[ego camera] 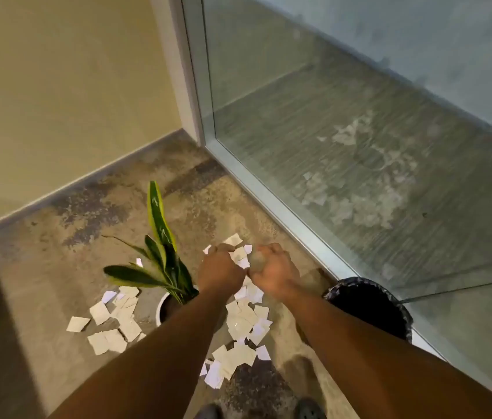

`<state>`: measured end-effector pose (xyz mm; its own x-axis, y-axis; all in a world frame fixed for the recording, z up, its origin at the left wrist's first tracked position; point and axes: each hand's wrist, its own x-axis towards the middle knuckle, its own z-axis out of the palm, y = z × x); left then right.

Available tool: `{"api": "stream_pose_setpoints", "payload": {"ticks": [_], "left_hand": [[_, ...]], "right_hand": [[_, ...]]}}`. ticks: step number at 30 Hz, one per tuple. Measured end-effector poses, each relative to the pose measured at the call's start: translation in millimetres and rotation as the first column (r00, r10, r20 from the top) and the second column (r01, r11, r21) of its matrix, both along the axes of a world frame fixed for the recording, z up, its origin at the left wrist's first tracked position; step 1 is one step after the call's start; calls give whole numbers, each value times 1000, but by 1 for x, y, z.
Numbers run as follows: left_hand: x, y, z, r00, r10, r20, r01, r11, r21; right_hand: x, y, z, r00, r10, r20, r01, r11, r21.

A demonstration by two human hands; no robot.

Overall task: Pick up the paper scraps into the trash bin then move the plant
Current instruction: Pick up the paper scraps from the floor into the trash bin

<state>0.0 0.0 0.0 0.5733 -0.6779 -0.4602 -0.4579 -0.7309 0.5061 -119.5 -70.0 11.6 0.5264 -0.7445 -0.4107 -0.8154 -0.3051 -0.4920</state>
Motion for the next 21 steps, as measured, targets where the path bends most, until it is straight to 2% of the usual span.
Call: {"api": "stream_pose_setpoints", "payload": {"ticks": [4,7,12,16,21], "left_hand": [[14,-19,-117,988,-149,33,140,972,189],[32,-33,-207,978,-195,76,176,963,206],[60,-67,-333,952,-284,113,230,911,343],[74,-76,-393,926,-296,234,198,909,368],[97,-103,-423,937,-295,190,153,830,537]], "right_hand": [[21,-15,-115,992,-119,44,114,989,98],[35,-30,-207,988,-137,72,130,987,98],[67,-59,-329,998,-56,5,55,998,40],[85,-81,-396,997,62,-38,-60,998,30],[117,-108,-440,945,253,-209,-267,963,-41]]}}
